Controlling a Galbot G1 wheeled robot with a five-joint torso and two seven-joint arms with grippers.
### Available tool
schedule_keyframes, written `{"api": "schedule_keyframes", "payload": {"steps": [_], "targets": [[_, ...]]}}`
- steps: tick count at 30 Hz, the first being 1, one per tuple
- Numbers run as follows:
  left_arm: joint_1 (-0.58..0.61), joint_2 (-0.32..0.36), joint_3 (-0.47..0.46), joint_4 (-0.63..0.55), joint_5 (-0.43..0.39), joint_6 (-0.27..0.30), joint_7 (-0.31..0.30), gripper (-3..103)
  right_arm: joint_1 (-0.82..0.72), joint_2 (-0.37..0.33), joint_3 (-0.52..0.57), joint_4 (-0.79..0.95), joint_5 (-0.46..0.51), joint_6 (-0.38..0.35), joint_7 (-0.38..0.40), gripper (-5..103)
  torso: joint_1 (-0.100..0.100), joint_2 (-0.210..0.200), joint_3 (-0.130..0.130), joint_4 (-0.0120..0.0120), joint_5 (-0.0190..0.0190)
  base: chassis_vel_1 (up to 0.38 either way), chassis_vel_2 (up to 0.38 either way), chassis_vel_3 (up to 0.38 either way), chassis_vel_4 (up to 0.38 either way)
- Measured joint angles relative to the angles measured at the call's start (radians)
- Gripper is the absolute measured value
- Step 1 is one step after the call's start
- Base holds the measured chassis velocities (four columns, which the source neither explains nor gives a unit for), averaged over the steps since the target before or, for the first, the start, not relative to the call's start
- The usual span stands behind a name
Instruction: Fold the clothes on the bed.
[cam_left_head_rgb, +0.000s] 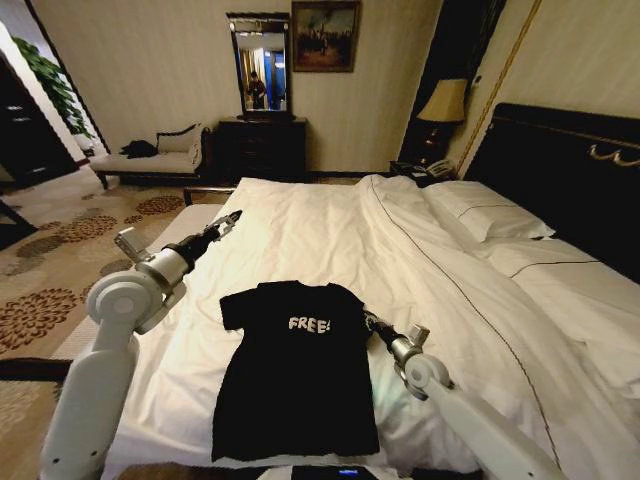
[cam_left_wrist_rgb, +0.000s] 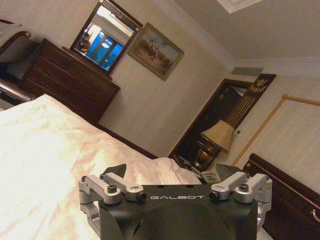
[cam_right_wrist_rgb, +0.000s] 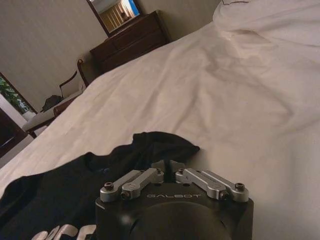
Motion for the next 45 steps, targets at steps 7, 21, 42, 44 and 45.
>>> {"api": "schedule_keyframes", "payload": {"steps": [7,21,42,44,45], "targets": [[0.001,0.002,-0.004,0.000,0.000,0.000,0.002,100,0.007,-0.010,0.026,0.055,-0.022,0.041,0.059,0,0.000,0.000,0.000,0.0000,0.0000,0.000,0.000,0.000,0.000],[0.007,0.004,-0.012,-0.005,-0.004,-0.002,0.009,100,0.043,-0.030,0.060,0.010,-0.034,0.053,0.158,0,0.000,0.000,0.000,0.0000,0.0001,0.000,0.000,0.000,0.000],[0.011,0.002,-0.016,-0.001,-0.006,-0.005,0.018,100,0.082,-0.031,0.060,-0.094,-0.030,-0.020,0.317,0,0.000,0.000,0.000,0.0000,-0.0001,0.000,0.000,0.000,0.000],[0.014,-0.001,-0.017,-0.001,-0.006,-0.005,0.019,100,0.084,-0.030,0.058,-0.103,-0.031,-0.032,0.335,0,0.000,0.000,0.000,0.0000,0.0000,0.000,0.000,0.000,0.000],[0.014,-0.001,-0.017,-0.001,-0.006,-0.005,0.019,100,0.084,-0.030,0.058,-0.103,-0.031,-0.032,0.335,0,0.000,0.000,0.000,0.0000,0.0000,0.000,0.000,0.000,0.000]]}}
